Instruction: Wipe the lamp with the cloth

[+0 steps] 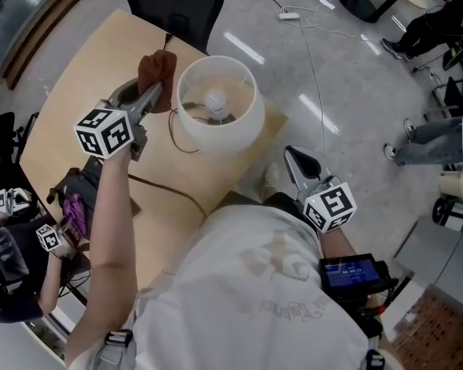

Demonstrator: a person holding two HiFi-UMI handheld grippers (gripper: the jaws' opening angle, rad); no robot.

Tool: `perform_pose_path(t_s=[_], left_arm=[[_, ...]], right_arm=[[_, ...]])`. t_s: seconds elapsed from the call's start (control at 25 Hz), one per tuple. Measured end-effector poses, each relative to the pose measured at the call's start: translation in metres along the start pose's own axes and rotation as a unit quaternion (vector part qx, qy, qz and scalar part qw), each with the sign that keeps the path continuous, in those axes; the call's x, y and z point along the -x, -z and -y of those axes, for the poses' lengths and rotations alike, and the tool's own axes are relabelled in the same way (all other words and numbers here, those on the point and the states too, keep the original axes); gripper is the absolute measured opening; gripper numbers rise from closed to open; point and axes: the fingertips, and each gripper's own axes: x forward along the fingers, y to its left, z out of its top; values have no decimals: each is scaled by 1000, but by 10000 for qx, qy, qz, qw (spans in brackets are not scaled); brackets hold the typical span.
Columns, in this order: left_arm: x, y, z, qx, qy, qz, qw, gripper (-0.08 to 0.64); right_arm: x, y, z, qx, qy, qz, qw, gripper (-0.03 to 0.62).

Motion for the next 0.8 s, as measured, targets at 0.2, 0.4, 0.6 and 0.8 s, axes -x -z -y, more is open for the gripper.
perform_pose_path(t_s=[0.2,0.4,0.6,0.8], left_arm=[[-20,-38,31,-373,309,-82,9988,115],[-19,-29,57,-607,445,-1013,9920,114],[-16,-5,60,-837,513,-1811,9785,114],[-16,22,45,-477,766,-2272,9696,114]], right_arm=[[4,12,23,-53,-60,42,10000,14],[8,15,20,-40,-170,133,9998,14],[4,18,12,-17,-299,97,9995,14],[5,17,17,-27,-242,160,9996,14]])
